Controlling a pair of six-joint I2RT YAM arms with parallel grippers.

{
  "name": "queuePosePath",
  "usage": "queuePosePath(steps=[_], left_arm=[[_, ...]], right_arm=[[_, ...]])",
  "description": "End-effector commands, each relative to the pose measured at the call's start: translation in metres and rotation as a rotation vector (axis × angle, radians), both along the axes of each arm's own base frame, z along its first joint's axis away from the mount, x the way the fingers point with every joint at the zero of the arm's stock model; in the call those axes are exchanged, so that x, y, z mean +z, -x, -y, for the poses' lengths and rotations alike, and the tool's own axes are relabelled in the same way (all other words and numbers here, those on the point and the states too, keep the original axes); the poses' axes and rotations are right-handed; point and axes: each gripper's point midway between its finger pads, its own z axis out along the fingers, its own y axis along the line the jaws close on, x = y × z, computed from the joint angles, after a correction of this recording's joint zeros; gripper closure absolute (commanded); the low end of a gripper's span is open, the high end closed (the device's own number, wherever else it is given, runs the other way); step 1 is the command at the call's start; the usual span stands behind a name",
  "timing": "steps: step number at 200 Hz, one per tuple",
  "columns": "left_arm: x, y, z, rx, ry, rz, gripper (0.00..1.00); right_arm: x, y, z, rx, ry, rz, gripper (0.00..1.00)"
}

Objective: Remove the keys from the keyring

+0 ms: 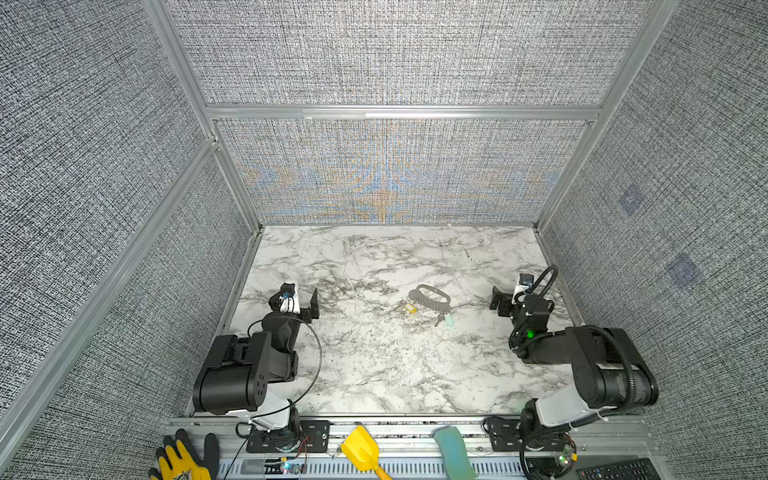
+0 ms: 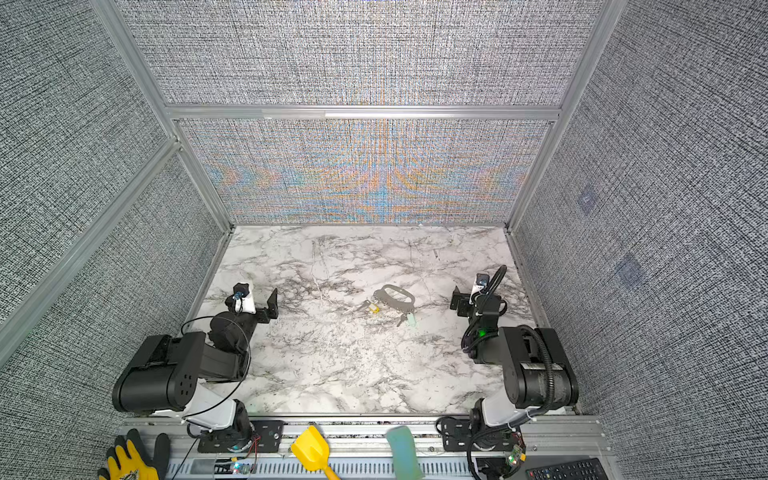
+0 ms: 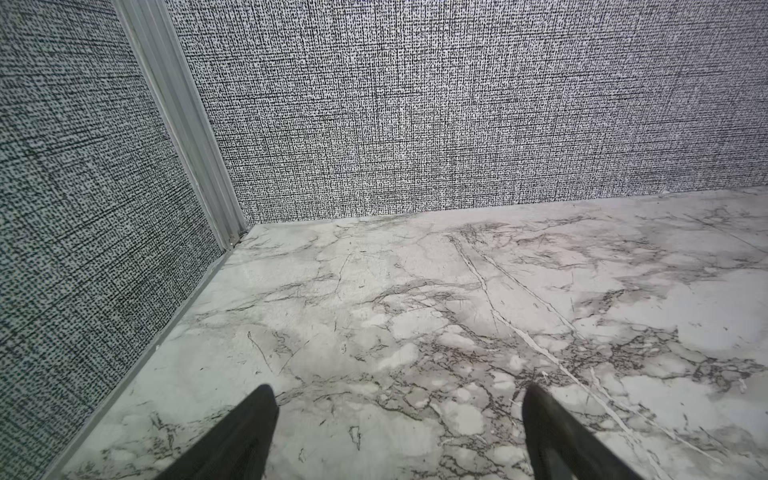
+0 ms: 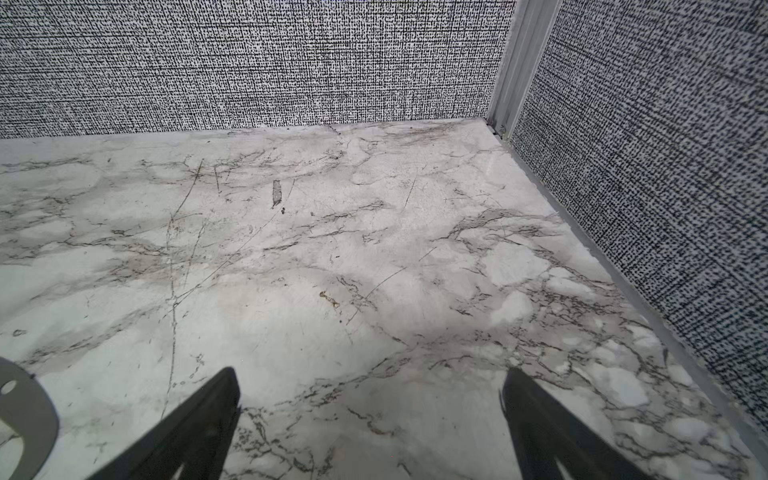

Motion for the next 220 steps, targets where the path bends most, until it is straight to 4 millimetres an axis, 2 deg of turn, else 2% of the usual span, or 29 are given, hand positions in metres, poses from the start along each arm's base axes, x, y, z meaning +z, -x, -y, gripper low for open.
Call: queuePosePath(steps=[1, 173, 196, 220], left_arm=[[0.004, -0.001, 0.000, 0.000, -0.004, 0.015, 0.06], [0.006, 0.000, -0.001, 0.005, -0.004, 0.022, 0.04], [0.017, 0.000, -0.011, 0.060, 0.012, 0.025, 0.04], [0.036, -0.006, -0.003, 0.013, -0.004, 0.000, 0.04]], right_arm=[[0.003, 0.000, -0.002, 0.008, -0.001, 0.015, 0.01], [0.004, 0.003, -0.004, 0.019, -0.003, 0.026, 0.01], [0.019, 0.008, -0.003, 0.018, 0.003, 0.063, 0.04], [0.044, 0.010, -0.004, 0.022, 0.007, 0.067, 0.04]])
